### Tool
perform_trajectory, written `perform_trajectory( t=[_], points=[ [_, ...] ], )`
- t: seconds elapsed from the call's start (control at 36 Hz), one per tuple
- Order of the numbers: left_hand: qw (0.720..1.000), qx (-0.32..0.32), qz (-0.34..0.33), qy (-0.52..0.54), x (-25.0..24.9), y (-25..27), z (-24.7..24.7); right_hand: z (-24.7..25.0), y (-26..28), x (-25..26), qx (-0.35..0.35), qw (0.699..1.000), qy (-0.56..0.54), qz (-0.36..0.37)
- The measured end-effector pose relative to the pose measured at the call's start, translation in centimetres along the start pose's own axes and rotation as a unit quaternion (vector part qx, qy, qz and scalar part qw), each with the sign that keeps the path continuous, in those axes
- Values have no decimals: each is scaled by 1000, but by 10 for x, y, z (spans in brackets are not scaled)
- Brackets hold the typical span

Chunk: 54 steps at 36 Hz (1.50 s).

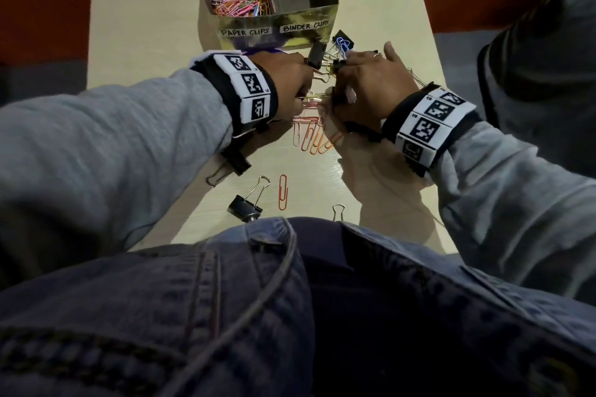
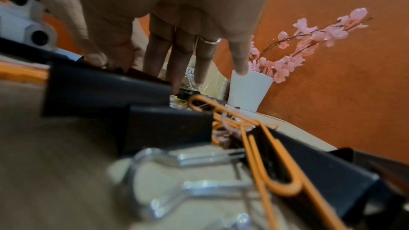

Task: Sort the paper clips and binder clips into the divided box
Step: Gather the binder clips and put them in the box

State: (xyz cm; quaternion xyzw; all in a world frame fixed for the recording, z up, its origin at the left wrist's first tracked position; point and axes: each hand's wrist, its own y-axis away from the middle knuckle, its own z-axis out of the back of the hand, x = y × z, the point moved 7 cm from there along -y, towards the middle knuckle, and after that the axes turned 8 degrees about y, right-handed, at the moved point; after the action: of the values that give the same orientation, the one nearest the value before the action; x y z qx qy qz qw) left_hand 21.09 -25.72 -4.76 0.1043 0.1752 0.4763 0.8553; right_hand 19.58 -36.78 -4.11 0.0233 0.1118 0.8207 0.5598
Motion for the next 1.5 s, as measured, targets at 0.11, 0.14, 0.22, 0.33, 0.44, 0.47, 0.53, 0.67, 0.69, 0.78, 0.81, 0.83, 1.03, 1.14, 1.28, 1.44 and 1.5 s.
perform_trajectory(
  t=[0.11,0.14,0.22,0.33,0.44,0.47,0.53,0.67,0.69,0.78,0.81,0.83,1.03,1.14,1.28,1.44,1.5],
  points=[
    [997,-6,41,59,5,3,1,7,-2,-14,-7,999,-37,-38],
    [997,-1,47,64,5,5,0,8,-3,-16,-11,998,-40,-45],
    [997,10,46,68,1,9,-4,8,-8,-15,-16,998,-31,-55],
    [998,24,20,48,-16,15,-10,9,-16,-4,1,999,13,-43],
    [1000,28,12,-1,-31,19,-18,12,-10,-7,-17,998,-28,-51],
    [999,25,18,-12,-32,20,-21,14,-6,-11,-34,996,-55,-61],
    [999,19,20,-30,-37,19,-23,20,7,-20,-77,988,-105,-80],
    [999,-10,-10,-38,-45,18,-22,27,48,-28,-136,974,-152,-96],
    [999,-14,-16,-37,-46,17,-22,27,57,-26,-131,975,-156,-90],
    [999,-1,-24,-29,-49,16,-26,19,81,-17,-96,980,-154,-74],
    [999,9,-24,-26,-50,15,-27,14,88,-13,-78,984,-146,-67],
    [999,19,-23,-21,-51,15,-27,9,94,-10,-55,987,-137,-62],
    [996,87,-17,-20,-42,16,-31,-20,123,-4,30,989,-117,-85],
    [995,90,-27,-46,-39,20,-31,-21,131,9,23,990,-110,-89],
    [992,125,-7,-20,-31,16,-24,-20,126,34,39,990,-110,-75],
    [988,31,33,146,-3,12,14,16,94,-24,-44,969,-102,-222],
    [982,-19,41,185,11,7,40,17,75,-56,-4,964,-51,-261]
  ],
)
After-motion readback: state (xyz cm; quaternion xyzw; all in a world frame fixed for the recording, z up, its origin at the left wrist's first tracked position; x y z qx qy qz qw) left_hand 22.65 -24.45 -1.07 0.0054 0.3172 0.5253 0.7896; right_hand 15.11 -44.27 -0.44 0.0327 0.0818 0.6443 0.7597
